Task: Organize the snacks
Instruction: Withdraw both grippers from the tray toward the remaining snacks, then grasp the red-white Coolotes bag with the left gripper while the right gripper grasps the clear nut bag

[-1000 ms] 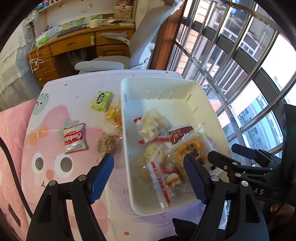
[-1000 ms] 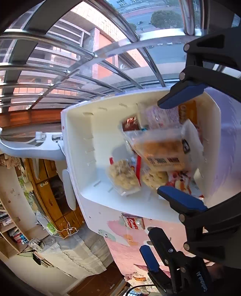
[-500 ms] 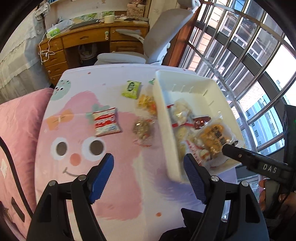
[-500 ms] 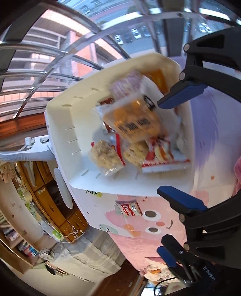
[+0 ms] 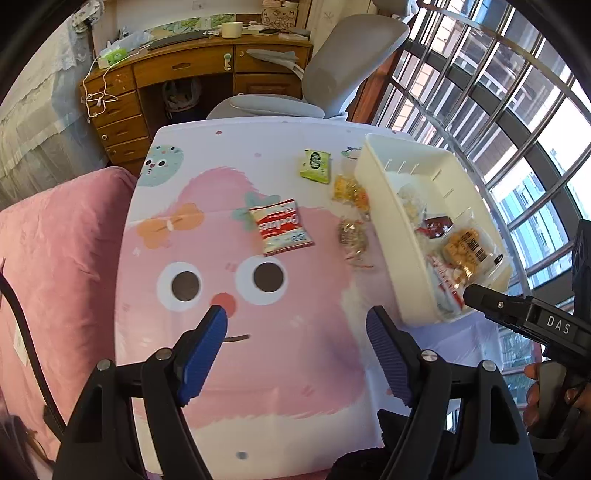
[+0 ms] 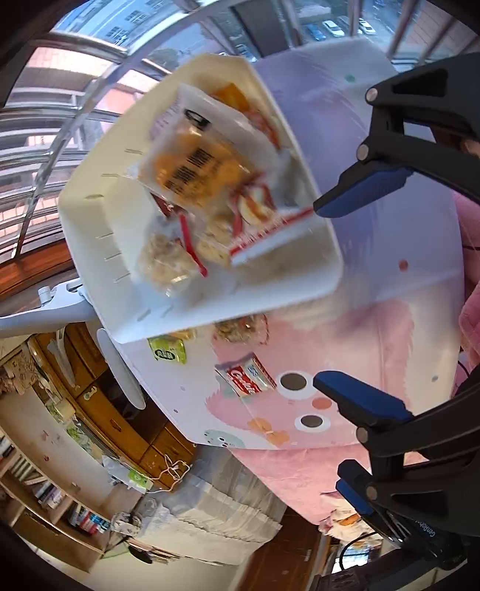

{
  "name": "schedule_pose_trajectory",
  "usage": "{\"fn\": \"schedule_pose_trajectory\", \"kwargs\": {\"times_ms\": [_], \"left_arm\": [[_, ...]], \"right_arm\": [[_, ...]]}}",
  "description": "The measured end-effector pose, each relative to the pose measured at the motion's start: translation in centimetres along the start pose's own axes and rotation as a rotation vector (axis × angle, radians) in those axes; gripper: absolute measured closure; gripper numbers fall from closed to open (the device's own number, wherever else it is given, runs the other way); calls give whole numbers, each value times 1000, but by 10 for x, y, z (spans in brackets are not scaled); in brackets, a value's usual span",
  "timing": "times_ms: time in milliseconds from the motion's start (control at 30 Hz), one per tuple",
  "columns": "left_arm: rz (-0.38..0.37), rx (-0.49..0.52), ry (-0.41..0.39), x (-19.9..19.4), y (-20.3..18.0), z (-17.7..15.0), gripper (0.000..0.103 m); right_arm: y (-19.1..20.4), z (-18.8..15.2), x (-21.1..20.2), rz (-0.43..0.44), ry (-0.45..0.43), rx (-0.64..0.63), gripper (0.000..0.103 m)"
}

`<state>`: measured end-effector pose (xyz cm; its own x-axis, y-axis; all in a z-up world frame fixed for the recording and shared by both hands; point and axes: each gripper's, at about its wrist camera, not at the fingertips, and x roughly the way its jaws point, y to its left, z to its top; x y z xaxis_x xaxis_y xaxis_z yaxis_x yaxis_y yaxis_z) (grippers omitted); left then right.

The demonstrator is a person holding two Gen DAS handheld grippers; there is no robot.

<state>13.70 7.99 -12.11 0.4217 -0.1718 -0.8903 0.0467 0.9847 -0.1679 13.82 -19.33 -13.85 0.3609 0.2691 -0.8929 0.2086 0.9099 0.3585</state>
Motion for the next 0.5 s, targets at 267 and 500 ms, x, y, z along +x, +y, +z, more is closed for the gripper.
{"fn": "schedule_pose_trajectory", "kwargs": {"times_ms": [267,500], "left_arm": [[-12,77,70,11,33,5,26],[25,85,163,32,53,13,26]], "right_arm": [[33,-33,12,-30,-41,55,17],[62,-54,21,-61,-86,52,17]]}}
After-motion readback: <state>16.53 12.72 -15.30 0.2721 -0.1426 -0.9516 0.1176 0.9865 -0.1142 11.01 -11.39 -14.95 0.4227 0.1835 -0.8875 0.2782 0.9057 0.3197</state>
